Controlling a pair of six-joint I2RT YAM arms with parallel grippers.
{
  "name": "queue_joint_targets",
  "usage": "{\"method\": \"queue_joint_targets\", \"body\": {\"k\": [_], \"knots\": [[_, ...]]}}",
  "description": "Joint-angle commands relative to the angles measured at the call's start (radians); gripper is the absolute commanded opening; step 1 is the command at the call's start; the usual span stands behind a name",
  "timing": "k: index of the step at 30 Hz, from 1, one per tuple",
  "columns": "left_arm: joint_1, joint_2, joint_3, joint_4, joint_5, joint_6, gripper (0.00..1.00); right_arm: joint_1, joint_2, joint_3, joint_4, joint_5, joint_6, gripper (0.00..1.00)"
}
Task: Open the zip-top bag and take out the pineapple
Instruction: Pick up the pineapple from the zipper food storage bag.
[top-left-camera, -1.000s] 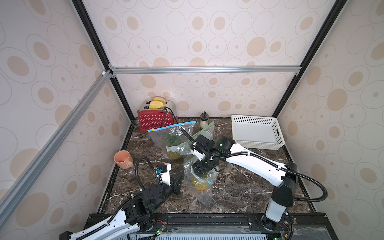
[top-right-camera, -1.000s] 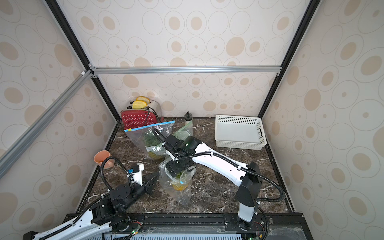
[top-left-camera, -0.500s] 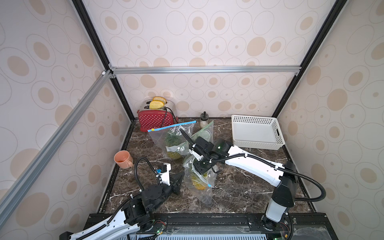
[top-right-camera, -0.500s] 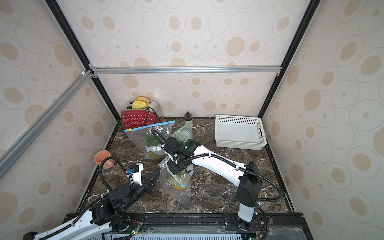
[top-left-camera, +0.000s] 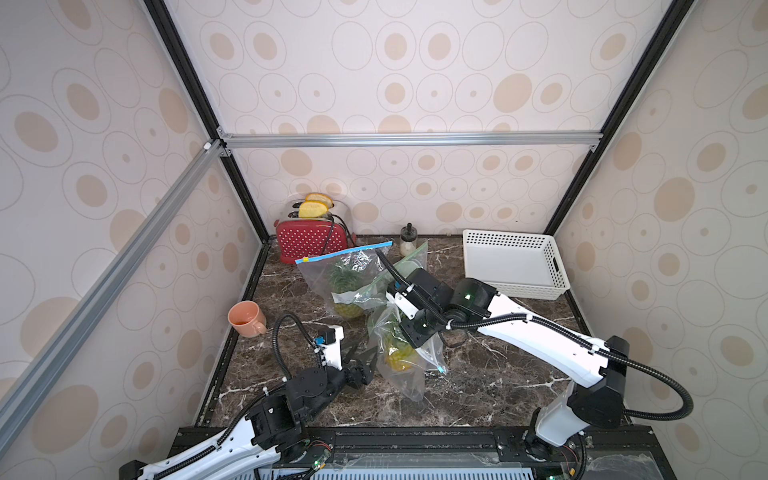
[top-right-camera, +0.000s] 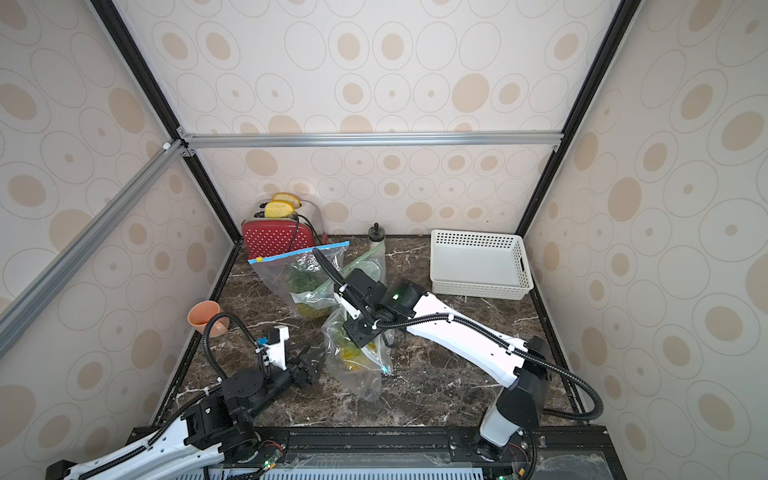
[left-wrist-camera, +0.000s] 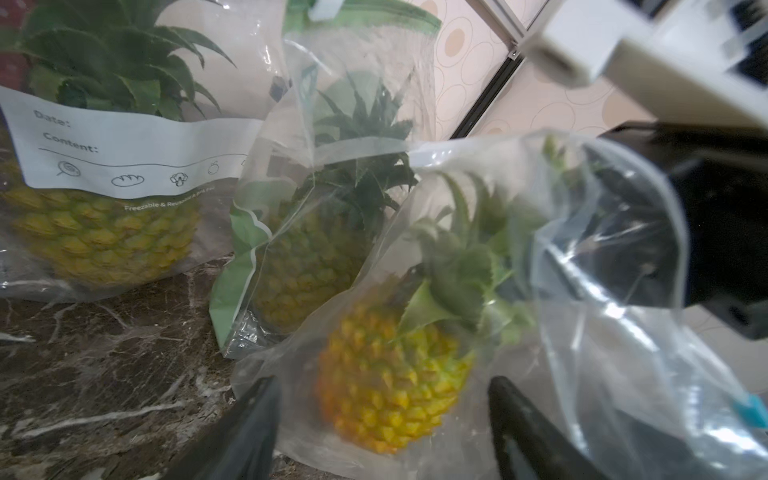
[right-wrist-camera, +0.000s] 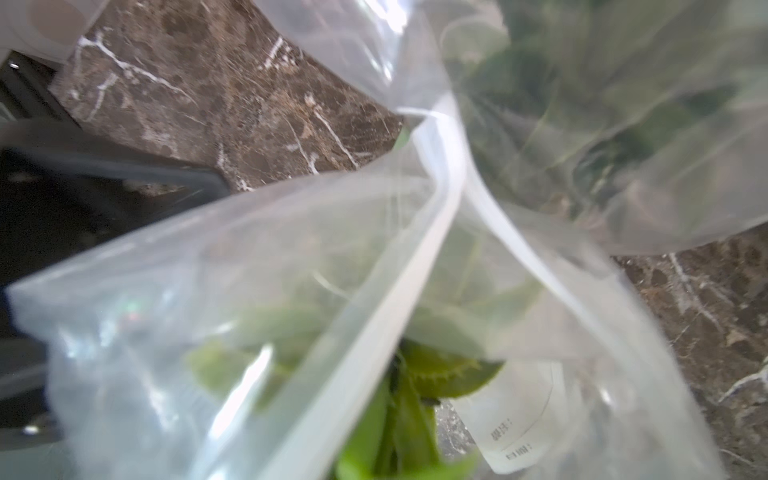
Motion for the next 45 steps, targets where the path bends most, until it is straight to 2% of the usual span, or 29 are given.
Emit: {"method": "queue_joint_targets", "body": {"k": [1,8,13,21,29,33,38,42,45], "knots": [[0.001,0.016,0.027,0.069,-0.019,-0.049,0.99,-0.025,-0.055,0.121,-0.030,-0.026,-0.071,0.00],[0.001,0.068,0.002,0.172,-0.024,-0.138,0.99,-0.103,-0.070,0.266,-0.155,-0.114,-0.143,0.00],[0.000,0.124,-0.011,0.241,-0.065,-0.171,0.99,-0.117,-0.052,0.400,-0.248,-0.148,-0.183,0.00],[0.001,0.139,-0.153,0.574,-0.200,-0.363,0.99,-0.119,-0.027,0.580,-0.360,-0.150,-0.240,0.00],[0.006,0.190,-0.143,0.846,-0.122,-0.328,0.99,-0.118,-0.028,0.589,-0.354,-0.182,-0.254,0.00],[0.013,0.298,-0.125,1.000,-0.068,-0.333,0.99,-0.118,-0.028,0.595,-0.338,-0.211,-0.250,0.00],[0.032,0.436,-0.085,1.101,-0.041,-0.355,0.99,-0.113,-0.022,0.606,-0.323,-0.245,-0.251,0.00],[0.065,0.487,-0.077,1.143,-0.034,-0.377,0.99,-0.104,-0.015,0.607,-0.323,-0.254,-0.252,0.00],[0.066,0.492,-0.051,1.128,-0.039,-0.350,0.89,-0.102,-0.009,0.607,-0.324,-0.266,-0.255,0.00]]}}
